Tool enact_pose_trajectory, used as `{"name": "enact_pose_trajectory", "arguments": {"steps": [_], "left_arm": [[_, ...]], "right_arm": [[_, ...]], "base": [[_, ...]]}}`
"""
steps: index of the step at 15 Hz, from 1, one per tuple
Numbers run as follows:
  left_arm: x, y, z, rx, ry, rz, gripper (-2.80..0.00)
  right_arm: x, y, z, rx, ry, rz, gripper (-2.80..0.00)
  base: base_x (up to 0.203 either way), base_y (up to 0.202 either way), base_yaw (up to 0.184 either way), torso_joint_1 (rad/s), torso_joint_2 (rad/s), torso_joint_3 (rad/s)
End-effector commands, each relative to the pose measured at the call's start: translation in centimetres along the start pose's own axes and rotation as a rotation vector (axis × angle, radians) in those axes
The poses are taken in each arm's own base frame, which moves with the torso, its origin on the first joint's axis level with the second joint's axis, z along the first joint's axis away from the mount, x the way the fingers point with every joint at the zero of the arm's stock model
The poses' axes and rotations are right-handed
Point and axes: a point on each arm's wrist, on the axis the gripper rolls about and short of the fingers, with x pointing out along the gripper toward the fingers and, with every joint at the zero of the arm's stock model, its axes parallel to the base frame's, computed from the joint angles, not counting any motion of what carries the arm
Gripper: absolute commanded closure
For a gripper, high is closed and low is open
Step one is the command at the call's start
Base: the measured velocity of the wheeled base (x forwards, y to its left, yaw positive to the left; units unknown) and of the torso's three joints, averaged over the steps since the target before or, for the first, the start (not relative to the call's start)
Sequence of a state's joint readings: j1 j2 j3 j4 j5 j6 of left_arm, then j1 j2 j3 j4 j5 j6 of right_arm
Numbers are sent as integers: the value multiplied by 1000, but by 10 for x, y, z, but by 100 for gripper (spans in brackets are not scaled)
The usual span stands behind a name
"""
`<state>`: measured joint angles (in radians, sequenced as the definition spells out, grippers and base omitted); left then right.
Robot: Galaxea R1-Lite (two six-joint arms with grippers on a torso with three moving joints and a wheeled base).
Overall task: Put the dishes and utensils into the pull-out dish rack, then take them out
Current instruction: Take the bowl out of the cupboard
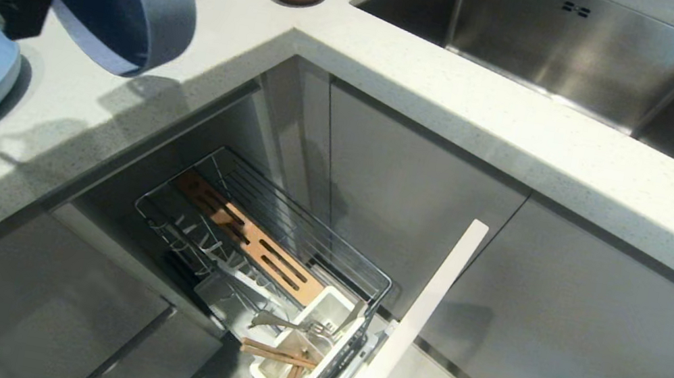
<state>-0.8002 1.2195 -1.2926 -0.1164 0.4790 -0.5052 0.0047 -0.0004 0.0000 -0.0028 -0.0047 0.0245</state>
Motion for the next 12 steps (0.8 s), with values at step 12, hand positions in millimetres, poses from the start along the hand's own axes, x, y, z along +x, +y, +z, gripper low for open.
{"name": "enact_pose_trajectory", "arguments": {"steps": [12], "left_arm": [[-55,71,75,459,-246,376,0]], "right_arm": [[0,0,0,0,-3,2,0]], "base": [[0,0,0,0,0,0]]}}
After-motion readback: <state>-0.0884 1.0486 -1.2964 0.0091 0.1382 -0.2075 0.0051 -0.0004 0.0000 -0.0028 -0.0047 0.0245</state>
